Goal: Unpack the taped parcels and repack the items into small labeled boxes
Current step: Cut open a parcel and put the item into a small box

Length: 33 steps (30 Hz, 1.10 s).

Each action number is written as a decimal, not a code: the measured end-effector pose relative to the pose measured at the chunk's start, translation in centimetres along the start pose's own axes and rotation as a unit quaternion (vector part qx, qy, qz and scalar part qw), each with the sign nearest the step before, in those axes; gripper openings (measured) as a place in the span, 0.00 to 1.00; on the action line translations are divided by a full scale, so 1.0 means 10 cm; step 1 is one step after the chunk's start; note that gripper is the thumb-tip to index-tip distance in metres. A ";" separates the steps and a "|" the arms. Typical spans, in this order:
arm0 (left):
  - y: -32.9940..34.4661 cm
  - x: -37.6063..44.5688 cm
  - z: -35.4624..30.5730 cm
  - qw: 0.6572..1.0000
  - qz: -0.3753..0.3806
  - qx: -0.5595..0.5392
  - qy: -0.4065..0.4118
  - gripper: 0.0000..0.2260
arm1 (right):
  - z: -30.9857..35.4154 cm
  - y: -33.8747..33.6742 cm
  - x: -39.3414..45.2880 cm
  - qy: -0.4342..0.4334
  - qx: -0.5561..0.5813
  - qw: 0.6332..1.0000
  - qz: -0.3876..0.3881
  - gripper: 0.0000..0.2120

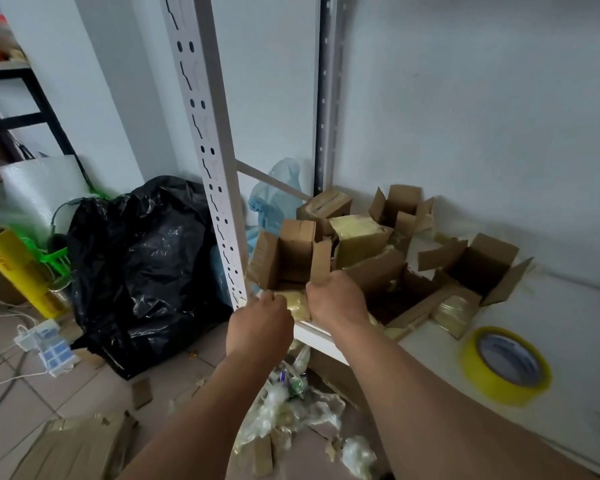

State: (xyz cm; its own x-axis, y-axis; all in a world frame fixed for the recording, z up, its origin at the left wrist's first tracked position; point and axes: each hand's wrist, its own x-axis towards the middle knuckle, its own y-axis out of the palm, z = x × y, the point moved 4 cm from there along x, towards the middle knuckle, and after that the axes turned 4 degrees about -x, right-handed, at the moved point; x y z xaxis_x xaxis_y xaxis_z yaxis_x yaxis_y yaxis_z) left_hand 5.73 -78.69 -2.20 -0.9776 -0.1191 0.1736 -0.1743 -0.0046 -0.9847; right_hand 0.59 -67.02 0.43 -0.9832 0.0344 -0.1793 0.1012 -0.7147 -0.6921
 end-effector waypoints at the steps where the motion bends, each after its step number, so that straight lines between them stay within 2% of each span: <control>1: -0.08 -0.03 -0.08 1.000 -0.008 0.006 0.022 0.09 | -0.03 -0.08 -0.07 -0.031 -0.040 0.999 -0.009 0.15; 3: -0.25 -0.10 -0.28 0.998 -0.025 0.006 0.060 0.09 | -0.10 -0.29 -0.26 -0.111 -0.123 0.986 -0.027 0.13; 6: -0.50 -0.18 -0.63 0.990 -0.070 0.000 0.122 0.10 | -0.32 -0.69 -0.47 -0.203 -0.254 0.943 -0.067 0.13; 9: -0.71 -0.21 -1.06 0.977 -0.114 -0.015 0.179 0.10 | -0.66 -1.17 -0.51 -0.243 -0.343 0.902 -0.098 0.14; 12: -0.84 -0.16 -1.54 0.965 -0.134 -0.034 0.221 0.10 | -0.99 -1.69 -0.47 -0.250 -0.362 0.887 -0.138 0.13; 14: -0.88 -0.11 -1.92 0.955 -0.140 -0.038 0.258 0.08 | -1.20 -2.02 -0.38 -0.229 -0.353 0.891 -0.170 0.13; 16: -0.88 -0.07 -2.30 0.952 -0.114 -0.034 0.281 0.04 | -1.42 -2.32 -0.23 -0.197 -0.348 0.896 -0.192 0.13; 19: -0.79 0.03 -2.84 0.945 -0.118 -0.044 0.301 0.09 | -1.76 -2.68 0.07 -0.156 -0.340 0.904 -0.209 0.13; 21: -0.66 0.10 -3.19 0.943 -0.098 -0.046 0.316 0.05 | -1.98 -2.84 0.31 -0.132 -0.321 0.915 -0.208 0.13; 26: -0.16 0.42 -3.78 0.952 -0.068 -0.090 0.284 0.11 | -2.46 -2.92 1.02 -0.041 -0.234 0.952 -0.192 0.09; 30: 0.18 0.70 -4.03 0.954 -0.026 -0.127 0.272 0.11 | -2.78 -2.82 1.54 0.037 -0.172 0.972 -0.157 0.11; 33: 0.41 0.86 -4.14 0.954 -0.015 -0.139 0.264 0.12 | -2.92 -2.72 1.89 0.054 -0.120 0.981 -0.143 0.16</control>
State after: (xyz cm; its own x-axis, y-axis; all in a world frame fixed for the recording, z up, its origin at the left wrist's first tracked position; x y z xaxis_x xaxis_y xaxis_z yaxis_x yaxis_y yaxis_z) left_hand -8.23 -38.65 -4.07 -0.8820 0.3948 0.2572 -0.1555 0.2713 -0.9499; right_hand -16.27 -26.55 -4.53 -0.9560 0.2927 -0.0180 -0.1308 -0.4809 -0.8670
